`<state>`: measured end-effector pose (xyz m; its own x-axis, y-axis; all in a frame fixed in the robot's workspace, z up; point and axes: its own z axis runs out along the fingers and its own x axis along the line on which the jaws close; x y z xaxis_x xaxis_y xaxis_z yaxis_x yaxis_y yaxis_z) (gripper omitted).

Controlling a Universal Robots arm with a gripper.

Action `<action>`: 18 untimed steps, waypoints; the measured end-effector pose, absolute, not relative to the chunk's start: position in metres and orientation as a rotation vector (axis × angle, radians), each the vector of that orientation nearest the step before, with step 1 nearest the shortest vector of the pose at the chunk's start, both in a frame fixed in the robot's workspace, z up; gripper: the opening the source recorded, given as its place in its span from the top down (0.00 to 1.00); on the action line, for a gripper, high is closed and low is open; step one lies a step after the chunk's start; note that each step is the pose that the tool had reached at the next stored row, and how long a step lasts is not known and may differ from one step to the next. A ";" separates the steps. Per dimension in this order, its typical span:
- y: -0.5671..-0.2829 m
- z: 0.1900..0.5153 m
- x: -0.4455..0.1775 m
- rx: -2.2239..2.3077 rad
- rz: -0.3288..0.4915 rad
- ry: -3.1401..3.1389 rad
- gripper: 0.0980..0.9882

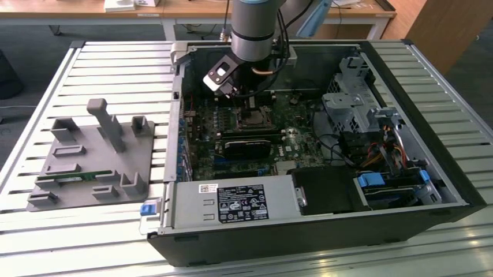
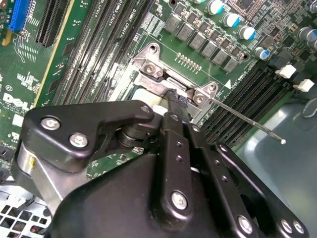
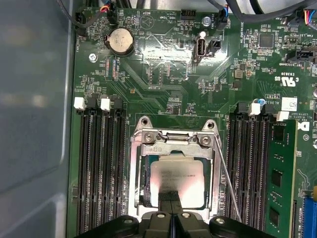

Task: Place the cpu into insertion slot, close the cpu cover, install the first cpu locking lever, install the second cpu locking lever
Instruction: 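Close the cpu cover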

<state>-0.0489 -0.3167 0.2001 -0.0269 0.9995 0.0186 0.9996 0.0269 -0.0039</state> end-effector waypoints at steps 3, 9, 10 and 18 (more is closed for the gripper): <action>-0.317 0.199 -0.045 -2.180 -0.017 -2.239 0.99; -0.316 0.206 -0.042 -2.180 -0.017 -2.240 0.99; -0.316 0.207 -0.042 -2.180 -0.017 -2.240 0.99; -0.316 0.206 -0.053 -2.181 -0.017 -2.241 0.99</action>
<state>-0.0526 -0.3163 0.2058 -0.0269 0.9995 0.0182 0.9996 0.0269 -0.0023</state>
